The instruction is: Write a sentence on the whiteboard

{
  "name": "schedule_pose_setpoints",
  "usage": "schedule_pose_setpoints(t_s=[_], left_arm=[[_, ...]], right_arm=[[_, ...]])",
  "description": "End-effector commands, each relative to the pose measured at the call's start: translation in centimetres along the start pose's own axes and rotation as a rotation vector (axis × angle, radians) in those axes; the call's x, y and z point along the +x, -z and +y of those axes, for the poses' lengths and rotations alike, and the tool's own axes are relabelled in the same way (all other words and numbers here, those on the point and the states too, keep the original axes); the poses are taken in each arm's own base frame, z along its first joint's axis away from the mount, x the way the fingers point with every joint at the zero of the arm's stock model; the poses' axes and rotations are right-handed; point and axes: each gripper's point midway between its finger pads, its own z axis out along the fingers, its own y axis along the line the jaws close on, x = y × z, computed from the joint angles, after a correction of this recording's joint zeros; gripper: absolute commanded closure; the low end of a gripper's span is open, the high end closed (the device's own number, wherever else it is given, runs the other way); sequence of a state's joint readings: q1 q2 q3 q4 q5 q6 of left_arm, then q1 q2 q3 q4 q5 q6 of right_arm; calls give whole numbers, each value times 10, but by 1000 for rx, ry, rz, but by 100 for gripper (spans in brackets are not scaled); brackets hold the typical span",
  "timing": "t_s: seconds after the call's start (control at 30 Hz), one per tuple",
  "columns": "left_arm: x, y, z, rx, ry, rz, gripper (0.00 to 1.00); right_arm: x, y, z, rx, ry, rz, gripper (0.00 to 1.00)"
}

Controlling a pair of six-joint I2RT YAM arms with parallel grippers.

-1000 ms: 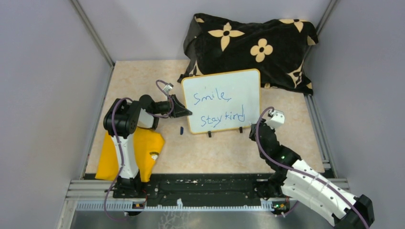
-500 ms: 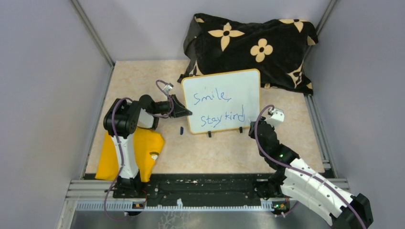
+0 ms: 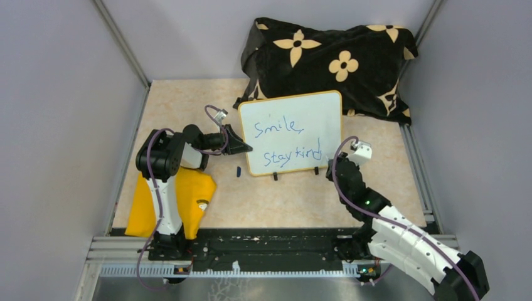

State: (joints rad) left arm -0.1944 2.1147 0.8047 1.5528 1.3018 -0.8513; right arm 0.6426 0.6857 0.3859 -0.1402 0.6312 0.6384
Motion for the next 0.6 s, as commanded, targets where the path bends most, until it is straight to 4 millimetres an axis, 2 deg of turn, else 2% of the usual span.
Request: schedule_pose_setpoints(t_s=[0.0, 0.57], left_arm=[[13, -1, 5, 15, -54, -2, 100], [12, -1, 4, 15, -55, -3, 100]], right_arm=[[-12, -4, 5, -18, -33, -41, 100], [4, -9, -2, 8, -15, 3, 100]])
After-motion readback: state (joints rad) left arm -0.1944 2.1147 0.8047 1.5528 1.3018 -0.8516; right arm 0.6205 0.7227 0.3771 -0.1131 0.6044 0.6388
